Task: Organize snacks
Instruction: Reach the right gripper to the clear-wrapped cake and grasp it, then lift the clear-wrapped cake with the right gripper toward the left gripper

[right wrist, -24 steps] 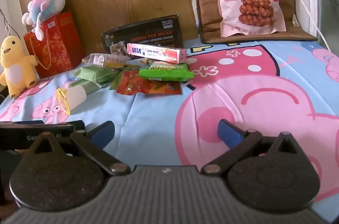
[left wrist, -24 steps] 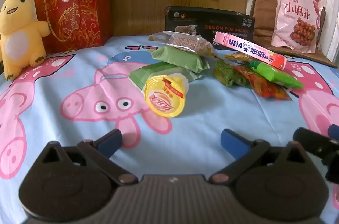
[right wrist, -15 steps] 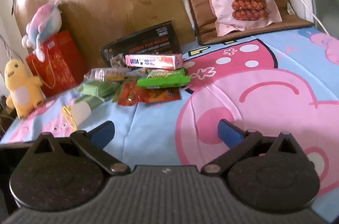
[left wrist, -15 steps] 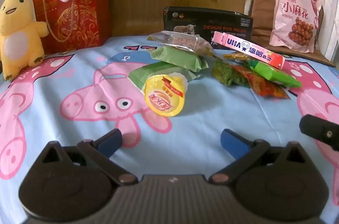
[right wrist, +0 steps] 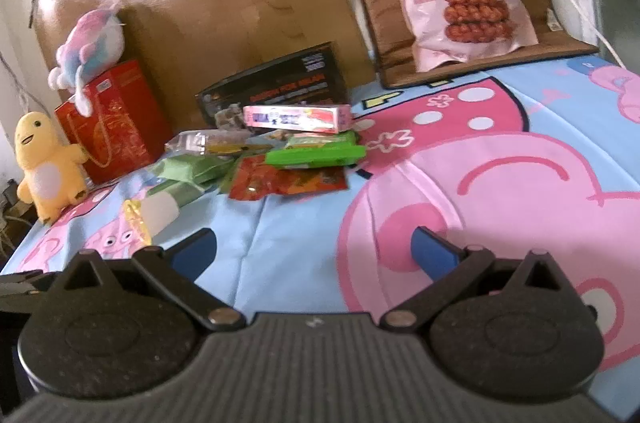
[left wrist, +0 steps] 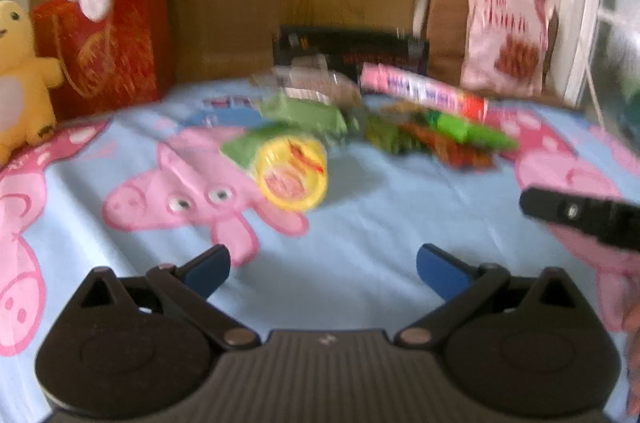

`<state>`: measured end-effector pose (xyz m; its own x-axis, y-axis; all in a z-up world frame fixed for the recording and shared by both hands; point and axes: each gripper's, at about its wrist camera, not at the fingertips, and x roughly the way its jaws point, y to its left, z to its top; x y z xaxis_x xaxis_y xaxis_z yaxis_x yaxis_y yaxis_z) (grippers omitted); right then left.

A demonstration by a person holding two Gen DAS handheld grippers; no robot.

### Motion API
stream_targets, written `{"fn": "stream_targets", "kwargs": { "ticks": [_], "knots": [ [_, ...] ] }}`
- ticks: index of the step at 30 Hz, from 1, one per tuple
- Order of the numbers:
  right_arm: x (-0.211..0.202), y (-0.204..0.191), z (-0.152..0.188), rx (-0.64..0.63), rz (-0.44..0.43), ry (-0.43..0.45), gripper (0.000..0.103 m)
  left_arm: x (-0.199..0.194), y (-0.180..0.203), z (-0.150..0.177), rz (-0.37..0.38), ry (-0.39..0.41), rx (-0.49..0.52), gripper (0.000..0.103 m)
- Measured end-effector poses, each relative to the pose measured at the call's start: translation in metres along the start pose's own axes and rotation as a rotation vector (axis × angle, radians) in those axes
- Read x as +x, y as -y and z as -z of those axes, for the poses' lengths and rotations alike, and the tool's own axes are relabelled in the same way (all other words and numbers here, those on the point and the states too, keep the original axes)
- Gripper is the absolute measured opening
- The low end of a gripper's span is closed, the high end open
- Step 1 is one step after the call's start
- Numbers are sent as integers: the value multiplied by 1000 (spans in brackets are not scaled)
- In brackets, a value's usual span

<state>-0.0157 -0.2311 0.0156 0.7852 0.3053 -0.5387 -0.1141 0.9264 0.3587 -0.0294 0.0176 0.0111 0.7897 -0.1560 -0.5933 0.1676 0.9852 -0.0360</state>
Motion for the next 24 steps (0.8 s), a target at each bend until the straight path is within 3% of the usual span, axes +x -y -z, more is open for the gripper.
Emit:
{"fn": "stream_targets", "kwargs": {
  "ticks": [4,7,10,13,15,19,21,24],
  "knots": [
    [-4,-7,-2,-60,-25,23,88,-15,-7,-4,-71,142,49,103],
    [1,-15,-19,-174,-27,38,74,-10,-21,-7,-65,150,-8,103],
    [13,-24,-46,-297,-10,63,71,-7,-33,-9,-41,152,-84,101],
    [37,-38,-70,-358,-65,11,61,-11,-42,-5,-20,172,-132,101],
    [55,-55,-79,-397,-150,-27,60,-14,-46,-2,-30,198,-159,101],
    [104,-87,-94,-374,-229,-122,61,-17,-46,0,-22,217,-154,102],
    [124,-100,-94,-359,-249,-172,62,-16,-44,0,-20,220,-145,102],
    [149,-122,-89,-418,-218,-193,73,-16,-46,1,-7,226,-152,102]
  ]
}}
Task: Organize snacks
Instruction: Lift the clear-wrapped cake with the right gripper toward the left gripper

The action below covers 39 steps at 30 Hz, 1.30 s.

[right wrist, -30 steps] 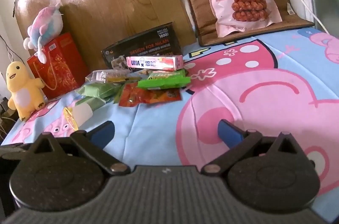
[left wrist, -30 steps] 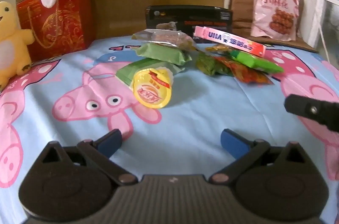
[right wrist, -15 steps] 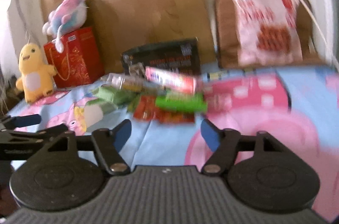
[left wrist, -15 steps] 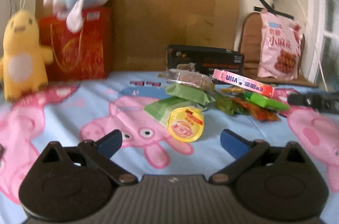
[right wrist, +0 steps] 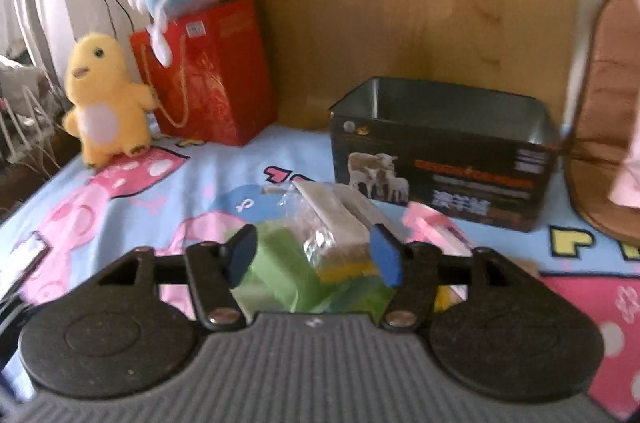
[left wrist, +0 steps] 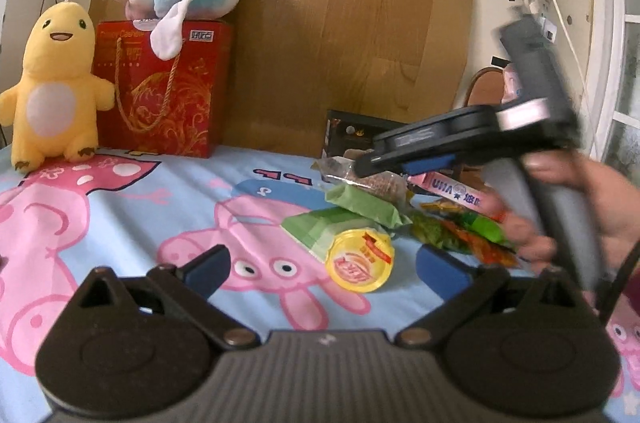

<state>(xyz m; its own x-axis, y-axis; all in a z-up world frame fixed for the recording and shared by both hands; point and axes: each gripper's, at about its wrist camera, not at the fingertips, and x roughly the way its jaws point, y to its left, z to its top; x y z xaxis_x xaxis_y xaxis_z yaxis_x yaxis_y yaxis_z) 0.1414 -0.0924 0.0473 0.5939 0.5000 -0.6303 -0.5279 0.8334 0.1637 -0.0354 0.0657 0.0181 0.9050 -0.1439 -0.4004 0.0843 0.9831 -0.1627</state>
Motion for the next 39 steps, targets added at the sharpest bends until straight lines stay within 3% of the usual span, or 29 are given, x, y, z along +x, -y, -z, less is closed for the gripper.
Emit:
{"fn": "stream_targets", "kwargs": {
  "ticks": [4,8,13,17,22,25,27,32,37,39],
  "knots": [
    [33,-10,-14,-72,73,-64,73,2,-6,0,10,-8,-31,102],
    [61,-2,-26,-87,88,-177,88,2,-11,-1,15,-3,-60,103],
    [62,7,-32,-58,67,-223,74,1,-14,-1,22,4,-86,103],
    [33,38,-31,124,1,-187,71,-1,-15,-1,23,13,-90,103],
    [-32,70,-7,464,-289,-91,70,-2,-18,-2,33,21,-110,103],
    [-57,79,32,654,-498,-83,71,-2,-25,-2,37,19,-145,103],
    [-67,81,58,720,-537,-87,71,-1,-28,-2,39,11,-162,103],
    [-101,90,110,702,-437,-57,75,-1,-28,-2,36,5,-161,103],
    [-147,106,141,623,-167,44,77,-1,-25,-2,58,-16,-134,103],
    [-158,109,152,622,-146,76,77,-3,-24,-3,110,-40,-132,103]
  ]
}}
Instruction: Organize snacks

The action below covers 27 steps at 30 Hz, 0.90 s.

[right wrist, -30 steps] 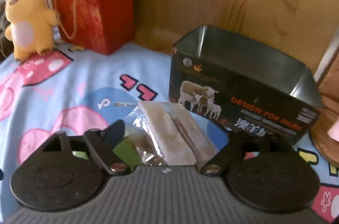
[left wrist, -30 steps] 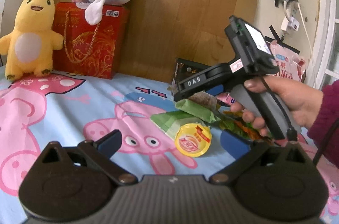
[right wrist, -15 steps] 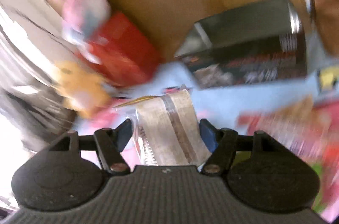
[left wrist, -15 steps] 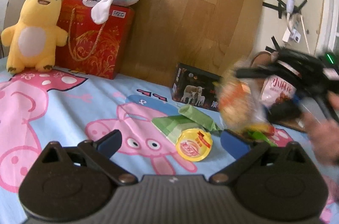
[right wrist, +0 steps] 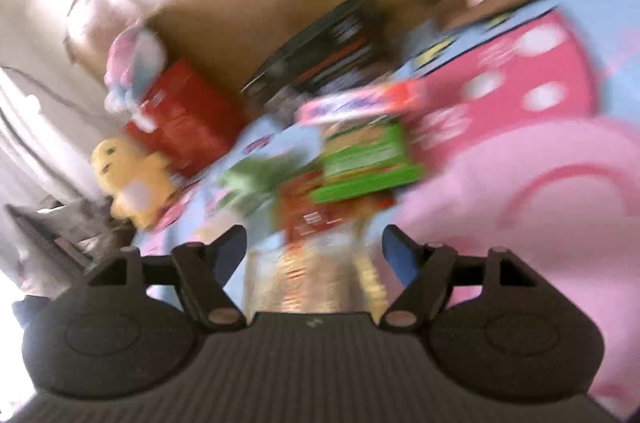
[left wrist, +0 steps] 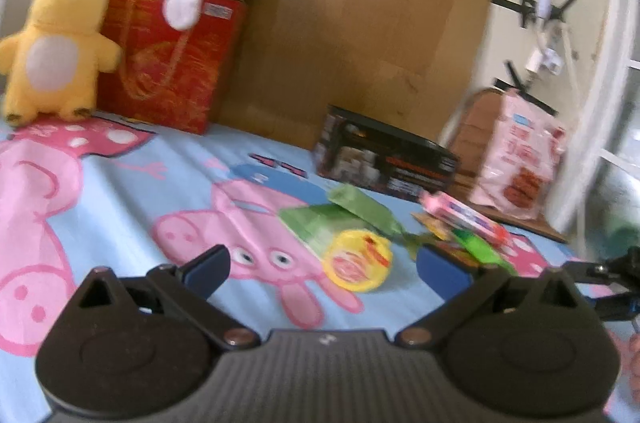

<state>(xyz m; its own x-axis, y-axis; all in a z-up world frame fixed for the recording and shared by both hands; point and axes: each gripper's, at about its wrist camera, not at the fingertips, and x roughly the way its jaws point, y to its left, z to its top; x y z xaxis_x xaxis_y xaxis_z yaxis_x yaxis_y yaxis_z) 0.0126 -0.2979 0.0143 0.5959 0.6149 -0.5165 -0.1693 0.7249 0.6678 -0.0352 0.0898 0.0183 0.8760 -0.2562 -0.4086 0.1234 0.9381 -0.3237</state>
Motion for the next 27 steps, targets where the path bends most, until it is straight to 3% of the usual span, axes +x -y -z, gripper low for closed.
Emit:
{"fn": "stream_targets", "kwargs": {
  "ticks": [4,10,14,16,18,19,20,21,23,27],
  "knots": [
    [-12,-9,14,-128,18,20,80,-9,16,-5,224,-96,-39,103],
    [-4,-37,42,-556,121,-57,87,11,70,-2,388,-267,70,97],
    [14,-35,53,-726,184,-112,87,43,89,11,390,-376,97,95],
    [23,-36,53,-779,191,-131,86,61,92,17,379,-420,88,87],
    [30,-38,53,-815,177,-131,85,75,89,22,389,-473,52,49],
    [32,-40,52,-812,160,-138,82,77,88,24,391,-472,43,46],
    [36,-41,48,-790,126,-151,69,77,88,23,383,-460,44,44],
    [38,-44,46,-772,114,-157,67,74,87,21,376,-449,45,38],
    [39,-55,47,-790,118,-152,56,63,80,13,365,-432,28,38],
    [30,-78,42,-801,54,-77,54,47,74,-20,349,-332,61,39]
  ]
}}
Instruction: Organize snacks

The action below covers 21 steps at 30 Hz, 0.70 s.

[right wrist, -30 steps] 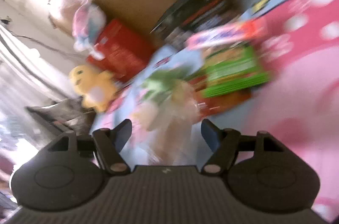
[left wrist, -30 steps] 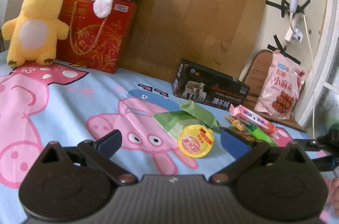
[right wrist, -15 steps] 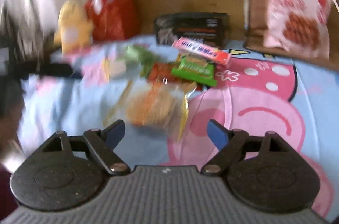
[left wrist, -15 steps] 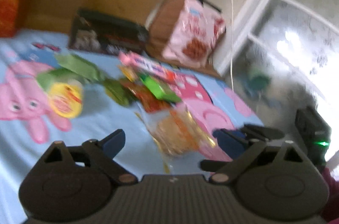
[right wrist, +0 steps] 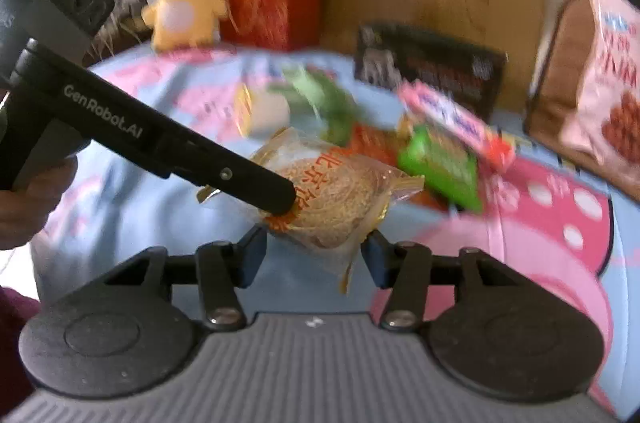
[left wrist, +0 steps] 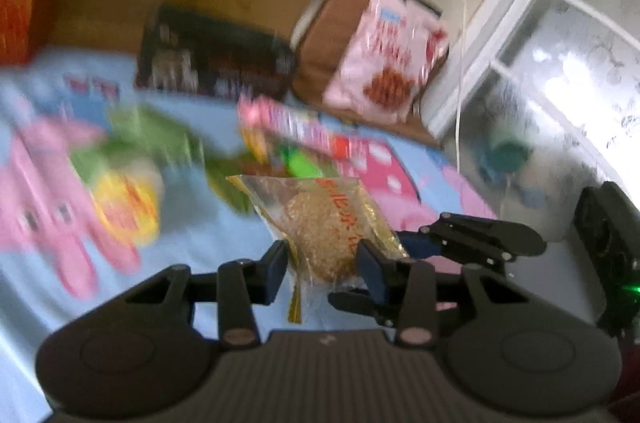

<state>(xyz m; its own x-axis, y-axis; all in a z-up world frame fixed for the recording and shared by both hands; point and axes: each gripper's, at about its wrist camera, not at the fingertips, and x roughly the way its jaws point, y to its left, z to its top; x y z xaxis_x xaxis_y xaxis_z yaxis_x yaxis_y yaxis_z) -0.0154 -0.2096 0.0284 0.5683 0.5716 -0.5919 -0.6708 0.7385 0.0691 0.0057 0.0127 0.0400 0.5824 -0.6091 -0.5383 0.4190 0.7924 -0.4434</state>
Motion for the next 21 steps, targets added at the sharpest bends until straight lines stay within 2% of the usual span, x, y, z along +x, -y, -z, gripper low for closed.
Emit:
{"fn": "stream_targets", "kwargs": {
  "ticks": [3,7,11,15,18,19,21],
  "knots": [
    [4,10,-30,33,-18,76,54,2,-8,-44,-38,66,41,39],
    [33,32,-86,18,20,156,54,23,-26,-110,-85,129,76,40],
    [78,68,-135,42,43,144,54,62,-55,-163,-118,131,29,41],
    [129,102,-159,69,37,90,54,104,-82,-189,-161,107,9,41],
    [162,121,-164,93,26,33,54,130,-98,-193,-186,73,-16,41],
    [170,124,-164,100,24,16,54,136,-103,-193,-195,62,-20,42],
    [185,130,-163,104,10,-13,56,146,-108,-192,-201,54,-21,51]
  ]
}}
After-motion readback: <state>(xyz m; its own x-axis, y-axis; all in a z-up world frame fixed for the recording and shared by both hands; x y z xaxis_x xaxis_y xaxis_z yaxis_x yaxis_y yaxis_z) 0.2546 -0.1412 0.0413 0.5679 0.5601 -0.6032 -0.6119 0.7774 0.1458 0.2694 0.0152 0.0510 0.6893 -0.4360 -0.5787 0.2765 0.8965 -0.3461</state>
